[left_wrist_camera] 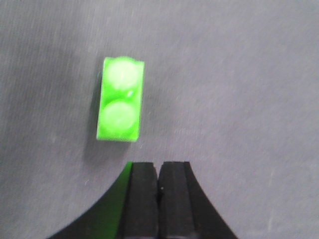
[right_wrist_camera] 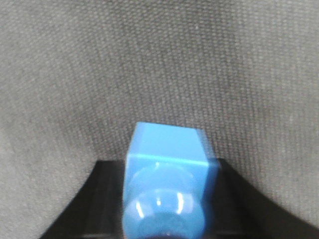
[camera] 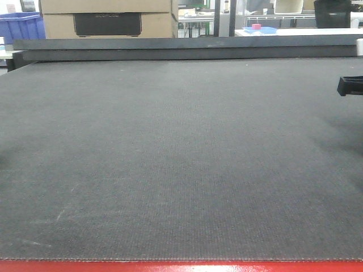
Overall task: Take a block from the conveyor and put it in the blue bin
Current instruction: 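Close the right gripper on the blue block and the left on the green block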
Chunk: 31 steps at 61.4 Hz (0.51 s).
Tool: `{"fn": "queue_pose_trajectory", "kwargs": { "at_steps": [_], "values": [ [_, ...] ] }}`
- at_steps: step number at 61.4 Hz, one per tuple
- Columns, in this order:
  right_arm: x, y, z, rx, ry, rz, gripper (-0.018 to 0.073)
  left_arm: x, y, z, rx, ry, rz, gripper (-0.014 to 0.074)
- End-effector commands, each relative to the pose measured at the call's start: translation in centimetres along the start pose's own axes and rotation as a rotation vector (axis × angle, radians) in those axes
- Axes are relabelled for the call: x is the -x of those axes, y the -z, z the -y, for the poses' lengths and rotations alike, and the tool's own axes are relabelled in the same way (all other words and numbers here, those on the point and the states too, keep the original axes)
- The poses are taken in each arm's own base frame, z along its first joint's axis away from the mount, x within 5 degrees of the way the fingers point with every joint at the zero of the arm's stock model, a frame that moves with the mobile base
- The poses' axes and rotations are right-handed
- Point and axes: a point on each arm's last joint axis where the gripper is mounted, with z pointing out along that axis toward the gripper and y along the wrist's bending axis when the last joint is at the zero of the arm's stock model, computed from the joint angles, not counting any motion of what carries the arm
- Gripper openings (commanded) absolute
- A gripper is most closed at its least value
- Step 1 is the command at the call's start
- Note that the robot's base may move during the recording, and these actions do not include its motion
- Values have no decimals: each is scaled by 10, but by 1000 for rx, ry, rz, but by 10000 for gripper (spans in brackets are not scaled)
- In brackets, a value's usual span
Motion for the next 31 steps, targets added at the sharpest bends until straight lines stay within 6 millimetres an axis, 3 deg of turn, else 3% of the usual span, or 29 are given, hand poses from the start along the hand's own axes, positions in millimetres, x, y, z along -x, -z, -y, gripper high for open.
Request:
{"fn": "queue_pose_trajectory", "kwargs": {
  "at_steps": [1,17,24,31],
  "values": [
    [2,3,0,5,-1,21,-162,10,3,0,41,-17,-20,-111],
    [-1,3,1,-4,-1,-19,-162,53,-23,1,120,-45,-80,-86],
    [-1,3,1,-4,-1,-19,-162,61,-39,2,127,-46,-123,71],
    [-1,3,0,-2,-1,-10,-162,61,-57,3,133,-49,-169,307]
  ]
}}
